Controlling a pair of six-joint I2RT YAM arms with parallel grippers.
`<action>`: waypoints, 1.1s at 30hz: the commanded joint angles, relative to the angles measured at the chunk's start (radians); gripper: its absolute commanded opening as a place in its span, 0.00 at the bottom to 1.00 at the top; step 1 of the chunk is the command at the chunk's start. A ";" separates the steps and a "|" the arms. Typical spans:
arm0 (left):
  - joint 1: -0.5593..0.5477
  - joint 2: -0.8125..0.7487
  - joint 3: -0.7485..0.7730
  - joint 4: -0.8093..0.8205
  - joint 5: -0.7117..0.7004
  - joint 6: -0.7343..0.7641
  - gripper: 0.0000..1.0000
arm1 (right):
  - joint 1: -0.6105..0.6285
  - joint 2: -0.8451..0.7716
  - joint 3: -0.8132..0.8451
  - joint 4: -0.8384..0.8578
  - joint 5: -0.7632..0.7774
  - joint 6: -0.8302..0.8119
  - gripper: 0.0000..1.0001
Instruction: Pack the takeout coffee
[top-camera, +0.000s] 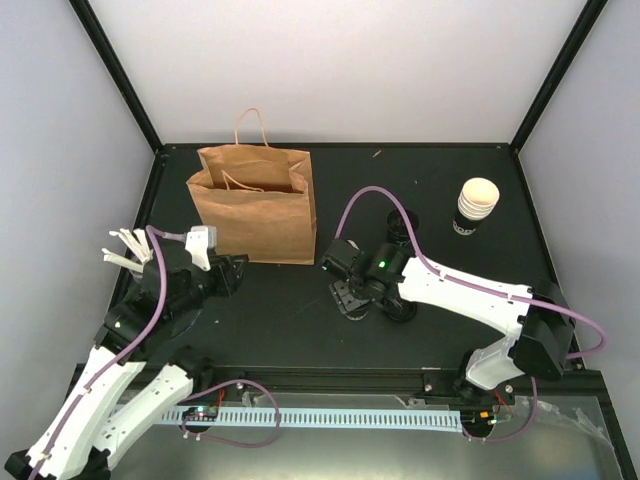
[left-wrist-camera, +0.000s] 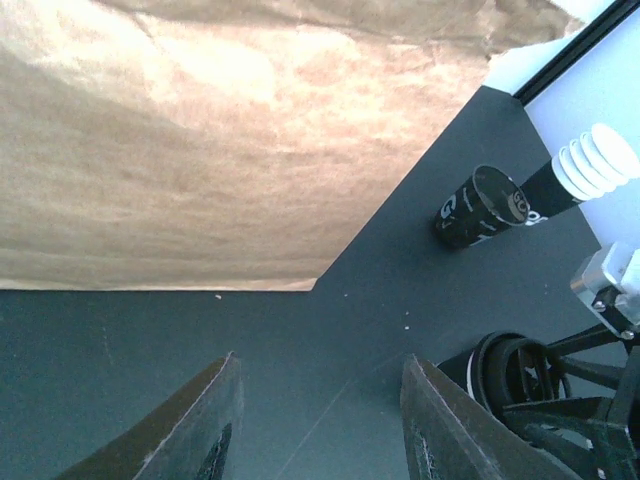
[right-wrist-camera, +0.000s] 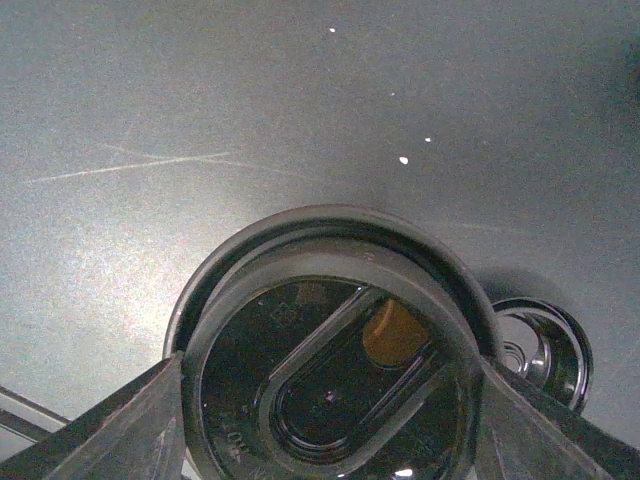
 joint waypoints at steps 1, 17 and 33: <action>0.007 0.020 0.079 -0.046 -0.010 0.037 0.46 | -0.012 -0.025 0.005 -0.023 -0.001 -0.002 0.57; 0.009 0.124 0.236 -0.093 -0.029 0.114 0.46 | -0.014 -0.030 -0.159 0.113 -0.099 0.037 0.56; 0.009 0.464 0.774 -0.329 -0.158 0.308 0.71 | -0.034 -0.128 0.052 -0.024 0.126 -0.021 0.53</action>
